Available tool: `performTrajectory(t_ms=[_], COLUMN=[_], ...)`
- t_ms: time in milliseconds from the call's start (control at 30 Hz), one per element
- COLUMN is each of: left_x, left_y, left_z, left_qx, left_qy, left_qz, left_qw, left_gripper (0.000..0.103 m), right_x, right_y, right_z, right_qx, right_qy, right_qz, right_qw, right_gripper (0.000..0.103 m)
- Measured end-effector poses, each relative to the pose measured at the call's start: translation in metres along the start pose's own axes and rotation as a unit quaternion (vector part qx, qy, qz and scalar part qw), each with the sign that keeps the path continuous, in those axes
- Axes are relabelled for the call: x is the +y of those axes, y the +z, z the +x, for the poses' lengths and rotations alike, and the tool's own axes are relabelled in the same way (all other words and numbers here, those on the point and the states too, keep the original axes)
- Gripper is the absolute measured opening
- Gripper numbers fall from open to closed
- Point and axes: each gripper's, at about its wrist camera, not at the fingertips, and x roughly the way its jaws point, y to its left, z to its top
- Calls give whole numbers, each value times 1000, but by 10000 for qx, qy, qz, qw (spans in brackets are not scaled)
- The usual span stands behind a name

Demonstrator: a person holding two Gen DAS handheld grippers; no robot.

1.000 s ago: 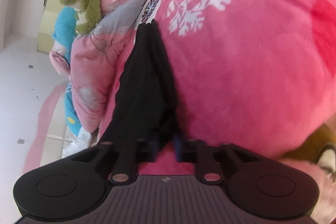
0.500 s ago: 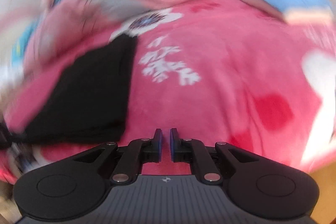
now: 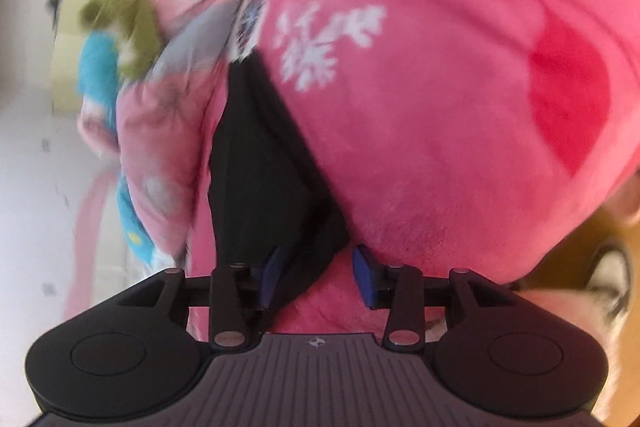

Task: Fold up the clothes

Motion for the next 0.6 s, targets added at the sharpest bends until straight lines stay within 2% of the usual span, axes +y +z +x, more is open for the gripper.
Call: performTrajectory(t_ms=[67,167,233,267,367,467,600], left_x=[1,-1,-4,-6,-17,-34,-67], left_y=[0,2,7,9,25,53,112], left_z=[-1,-3,-6,-8,-13,-18,-25], left_qx=[4,-14,-35,-45,-133,-295,-786], left_qy=[-41,-168,-370,-473,-745,-992,-1131], left_qz=[22,8,-110,-171,-253,-273,-135], left_qw=[10000,9999,9992,9987,9968,9943,9904], left_gripper=[2,2,2,2,2,2,2], right_x=[-6,-6,-4,0,24,66,127], right_y=[2,0,0,2,12,29,72], right_z=[1,5,5,4,1,7,29], right_qx=[-120,-312,-447,-527,-700,-729,-677], right_qy=[132,156,147,199,390,534,721], right_qz=[289,406,385,358,90,-312,-672], right_qw=[9994,9986,9981,9978,9967,9954,9928], right_gripper=[43,34,13,9,8,8,7])
